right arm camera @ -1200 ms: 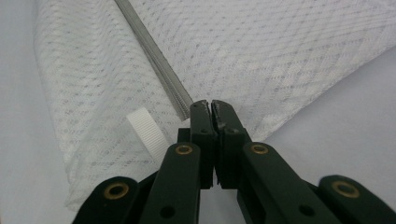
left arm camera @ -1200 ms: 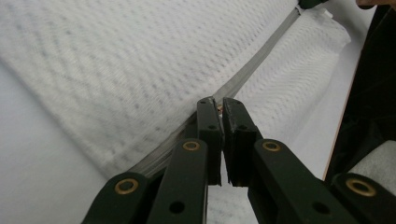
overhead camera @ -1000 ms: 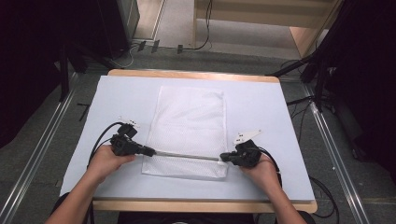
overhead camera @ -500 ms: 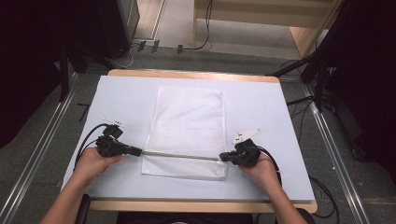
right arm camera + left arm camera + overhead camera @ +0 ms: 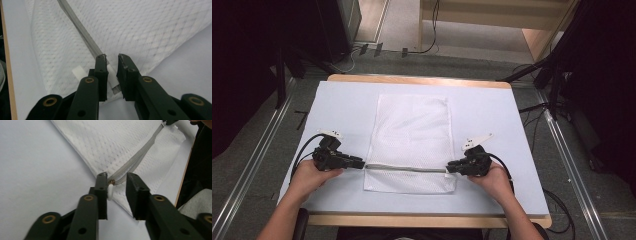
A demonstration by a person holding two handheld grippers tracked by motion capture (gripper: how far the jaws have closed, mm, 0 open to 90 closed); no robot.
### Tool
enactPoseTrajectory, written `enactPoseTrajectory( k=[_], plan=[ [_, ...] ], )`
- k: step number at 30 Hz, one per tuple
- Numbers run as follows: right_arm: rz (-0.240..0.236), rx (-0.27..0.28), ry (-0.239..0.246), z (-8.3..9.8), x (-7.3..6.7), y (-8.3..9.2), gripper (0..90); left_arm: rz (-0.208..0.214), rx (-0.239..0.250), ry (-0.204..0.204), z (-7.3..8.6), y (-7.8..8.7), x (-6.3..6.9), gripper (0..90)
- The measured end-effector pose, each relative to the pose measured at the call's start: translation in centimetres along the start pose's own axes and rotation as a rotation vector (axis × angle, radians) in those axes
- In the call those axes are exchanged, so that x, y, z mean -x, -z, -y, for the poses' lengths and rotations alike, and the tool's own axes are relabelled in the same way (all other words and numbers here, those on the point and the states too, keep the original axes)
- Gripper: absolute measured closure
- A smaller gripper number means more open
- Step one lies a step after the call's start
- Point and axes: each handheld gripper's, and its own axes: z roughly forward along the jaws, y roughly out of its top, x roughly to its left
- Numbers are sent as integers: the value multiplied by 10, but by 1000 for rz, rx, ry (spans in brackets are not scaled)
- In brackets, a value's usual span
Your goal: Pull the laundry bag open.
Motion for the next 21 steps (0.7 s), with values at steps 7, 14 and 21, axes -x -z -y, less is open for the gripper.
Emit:
enactPoseTrajectory(
  k=[7, 14, 21],
  plan=[
    [63, 43, -26, -1, 6, 10, 602, -87, 80, -22, -1, 8, -5, 497],
    [154, 95, -64, 5, 22, 22, 465, -184, 128, 26, 1, 17, -18, 418],
    [206, 115, -111, 10, 33, 30, 384, -211, 140, 72, 3, 22, -27, 386]
  ],
)
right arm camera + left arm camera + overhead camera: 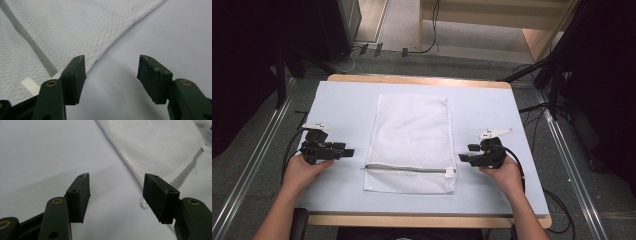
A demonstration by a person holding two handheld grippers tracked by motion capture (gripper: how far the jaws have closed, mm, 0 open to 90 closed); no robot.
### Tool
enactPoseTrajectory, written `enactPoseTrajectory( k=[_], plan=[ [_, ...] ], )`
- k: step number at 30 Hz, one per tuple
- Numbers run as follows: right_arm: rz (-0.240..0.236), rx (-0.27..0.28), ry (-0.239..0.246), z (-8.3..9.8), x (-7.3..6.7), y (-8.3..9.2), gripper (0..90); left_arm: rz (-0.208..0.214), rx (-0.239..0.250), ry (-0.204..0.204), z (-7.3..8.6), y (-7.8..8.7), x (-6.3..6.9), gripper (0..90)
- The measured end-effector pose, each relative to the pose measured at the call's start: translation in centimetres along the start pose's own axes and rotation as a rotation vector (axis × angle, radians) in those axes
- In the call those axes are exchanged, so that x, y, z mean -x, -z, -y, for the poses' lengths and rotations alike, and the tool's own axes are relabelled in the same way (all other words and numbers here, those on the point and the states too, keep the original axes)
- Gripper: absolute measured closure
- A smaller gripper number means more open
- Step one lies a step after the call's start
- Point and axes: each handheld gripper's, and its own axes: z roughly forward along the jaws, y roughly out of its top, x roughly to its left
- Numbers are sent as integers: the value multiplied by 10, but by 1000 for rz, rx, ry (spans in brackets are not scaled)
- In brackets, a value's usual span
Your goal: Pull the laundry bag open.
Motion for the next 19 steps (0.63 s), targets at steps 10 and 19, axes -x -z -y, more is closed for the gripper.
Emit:
enactPoseTrajectory(
  k=[10, 19],
  plan=[
    [56, 10, -77, 5, 16, 4, 343, -67, 36, 6, 1, 3, -8, 337],
    [93, 12, -66, 7, 20, -1, 249, -108, 46, -11, 1, 0, -10, 258]
  ],
)
